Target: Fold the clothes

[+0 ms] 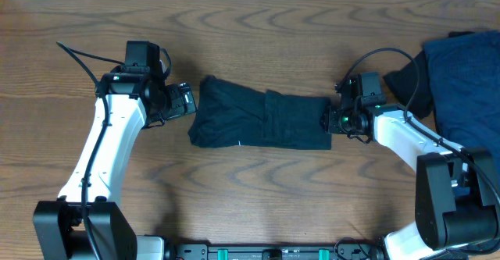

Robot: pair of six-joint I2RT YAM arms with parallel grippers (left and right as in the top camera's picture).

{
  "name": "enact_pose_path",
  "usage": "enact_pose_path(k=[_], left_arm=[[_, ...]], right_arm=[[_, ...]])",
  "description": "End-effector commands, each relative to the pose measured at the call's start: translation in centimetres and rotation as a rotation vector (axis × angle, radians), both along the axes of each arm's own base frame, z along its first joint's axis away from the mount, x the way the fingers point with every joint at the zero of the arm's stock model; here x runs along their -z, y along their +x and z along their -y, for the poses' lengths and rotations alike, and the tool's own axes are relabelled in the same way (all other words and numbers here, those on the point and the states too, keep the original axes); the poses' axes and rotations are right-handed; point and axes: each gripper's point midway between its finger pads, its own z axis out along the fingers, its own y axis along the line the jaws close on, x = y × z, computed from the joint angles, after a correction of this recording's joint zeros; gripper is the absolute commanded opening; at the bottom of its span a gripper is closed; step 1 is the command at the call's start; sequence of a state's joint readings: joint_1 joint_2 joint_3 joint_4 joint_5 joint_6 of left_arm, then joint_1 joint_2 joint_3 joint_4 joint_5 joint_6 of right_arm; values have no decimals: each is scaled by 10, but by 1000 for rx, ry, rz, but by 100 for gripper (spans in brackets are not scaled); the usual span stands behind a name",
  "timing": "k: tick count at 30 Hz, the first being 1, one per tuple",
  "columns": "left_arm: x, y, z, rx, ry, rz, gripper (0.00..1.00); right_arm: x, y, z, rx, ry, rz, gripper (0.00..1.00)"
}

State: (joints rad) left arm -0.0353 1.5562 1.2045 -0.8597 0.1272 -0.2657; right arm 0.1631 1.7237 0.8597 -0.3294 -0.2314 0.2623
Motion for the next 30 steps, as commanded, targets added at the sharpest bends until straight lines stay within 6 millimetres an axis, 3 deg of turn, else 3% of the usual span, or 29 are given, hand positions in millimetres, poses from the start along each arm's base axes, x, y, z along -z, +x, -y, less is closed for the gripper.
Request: enact_pose_path(k=[1,5,14,17,20,24,26,29,30], left_arm=[[6,-3,-2,-6,8,-22,98],[6,-3,-2,-6,8,-22,98],[6,-3,-2,-6,8,-22,98],[6,-3,-2,-6,8,-23,98],[6,-3,-2,-6,8,-22,98],[6,-3,-2,-6,8,-22,98],[6,-3,-2,-6,8,-22,98],[6,-3,-2,-6,8,-22,98],[6,-3,-2,-6,8,-22,98]], right_arm=[[6,-7,1,40,-6,-26,45],[6,-8,1,73,7,-36,32],[5,-10,-6,56,48,-46,22],[5,-10,-7,54,51,-46,22],[5,-10,-7,54,51,-46,31],[4,-10,-7,53,54,-46,30],[4,-10,-8,50,62,-47,24],[4,-10,-9,49,65,-45,1],[4,-9,-8,51,65,-43,1]])
